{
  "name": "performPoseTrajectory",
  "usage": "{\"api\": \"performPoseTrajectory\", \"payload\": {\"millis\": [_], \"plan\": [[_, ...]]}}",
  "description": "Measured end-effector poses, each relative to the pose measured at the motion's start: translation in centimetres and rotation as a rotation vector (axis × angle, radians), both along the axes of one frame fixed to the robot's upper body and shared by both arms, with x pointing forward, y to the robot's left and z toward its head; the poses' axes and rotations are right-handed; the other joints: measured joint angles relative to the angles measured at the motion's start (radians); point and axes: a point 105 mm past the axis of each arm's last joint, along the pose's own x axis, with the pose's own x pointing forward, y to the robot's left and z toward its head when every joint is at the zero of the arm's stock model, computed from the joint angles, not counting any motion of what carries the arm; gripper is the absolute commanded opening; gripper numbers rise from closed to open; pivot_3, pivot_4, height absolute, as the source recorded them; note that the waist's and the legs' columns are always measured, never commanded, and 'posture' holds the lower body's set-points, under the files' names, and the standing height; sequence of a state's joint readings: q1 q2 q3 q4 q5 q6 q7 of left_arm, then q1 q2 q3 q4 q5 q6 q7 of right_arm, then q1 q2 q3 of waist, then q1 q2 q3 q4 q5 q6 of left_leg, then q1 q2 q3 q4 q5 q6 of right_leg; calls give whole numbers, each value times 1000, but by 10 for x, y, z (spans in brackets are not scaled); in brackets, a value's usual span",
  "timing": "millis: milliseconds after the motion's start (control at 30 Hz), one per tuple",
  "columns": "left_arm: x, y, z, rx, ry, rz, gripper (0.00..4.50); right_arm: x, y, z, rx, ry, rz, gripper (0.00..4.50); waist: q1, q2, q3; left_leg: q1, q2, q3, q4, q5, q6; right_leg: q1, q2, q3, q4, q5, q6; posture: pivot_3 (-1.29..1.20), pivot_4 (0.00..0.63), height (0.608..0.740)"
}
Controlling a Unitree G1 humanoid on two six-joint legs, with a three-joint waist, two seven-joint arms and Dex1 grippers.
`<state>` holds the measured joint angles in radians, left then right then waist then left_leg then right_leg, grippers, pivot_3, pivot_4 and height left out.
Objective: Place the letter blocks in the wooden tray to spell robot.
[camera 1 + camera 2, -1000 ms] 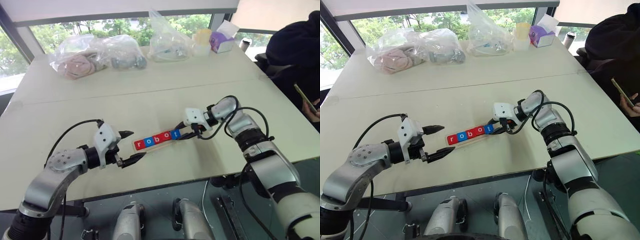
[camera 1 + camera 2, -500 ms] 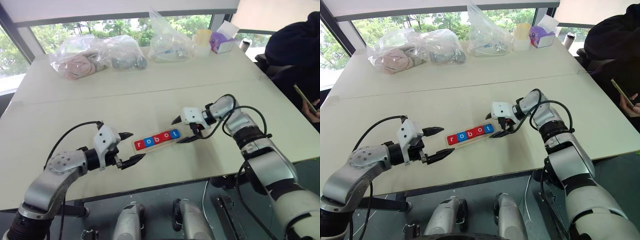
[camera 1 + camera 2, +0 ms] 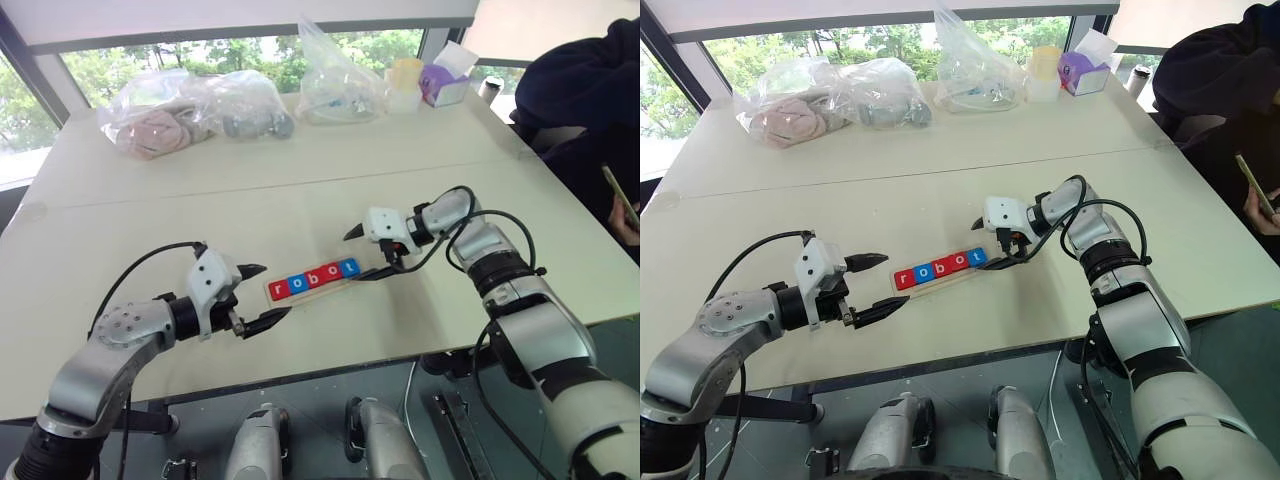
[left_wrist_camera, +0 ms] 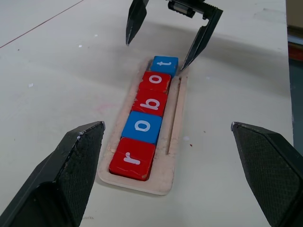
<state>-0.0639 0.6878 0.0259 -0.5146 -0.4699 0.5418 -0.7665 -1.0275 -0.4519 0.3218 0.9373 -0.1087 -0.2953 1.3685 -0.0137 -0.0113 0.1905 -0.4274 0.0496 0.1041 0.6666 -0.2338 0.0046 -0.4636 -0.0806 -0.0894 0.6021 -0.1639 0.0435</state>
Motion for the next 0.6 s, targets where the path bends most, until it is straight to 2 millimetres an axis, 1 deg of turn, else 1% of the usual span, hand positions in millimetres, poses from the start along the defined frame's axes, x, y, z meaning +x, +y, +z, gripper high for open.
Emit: {"api": "performPoseTrajectory", "payload": {"millis": [200, 400, 533, 600], "plan": [[2, -1, 3, 0, -12, -4, 4500, 5, -1, -1, -9, -51, -22, 4474, 0, 0, 0, 0, 0, 0, 0, 0, 0, 0, 0, 0, 0, 0, 0, 0, 150, 725], [1, 0, 2, 0, -8, -1, 4500, 7, -3, -1, -8, -52, -35, 4474, -1, 0, 0, 0, 0, 0, 0, 0, 0, 0, 0, 0, 0, 0, 0, 0, 150, 725], [1, 0, 2, -1, -7, -1, 4500, 3, -3, -1, -19, -15, -16, 4474, 0, 0, 0, 0, 0, 0, 0, 0, 0, 0, 0, 0, 0, 0, 0, 0, 150, 725], [1, 0, 2, -4, -3, -2, 4500, 0, -6, 6, -30, 7, 3, 4474, 1, 0, 0, 0, 0, 0, 0, 0, 0, 0, 0, 0, 0, 0, 0, 0, 150, 725]]}}
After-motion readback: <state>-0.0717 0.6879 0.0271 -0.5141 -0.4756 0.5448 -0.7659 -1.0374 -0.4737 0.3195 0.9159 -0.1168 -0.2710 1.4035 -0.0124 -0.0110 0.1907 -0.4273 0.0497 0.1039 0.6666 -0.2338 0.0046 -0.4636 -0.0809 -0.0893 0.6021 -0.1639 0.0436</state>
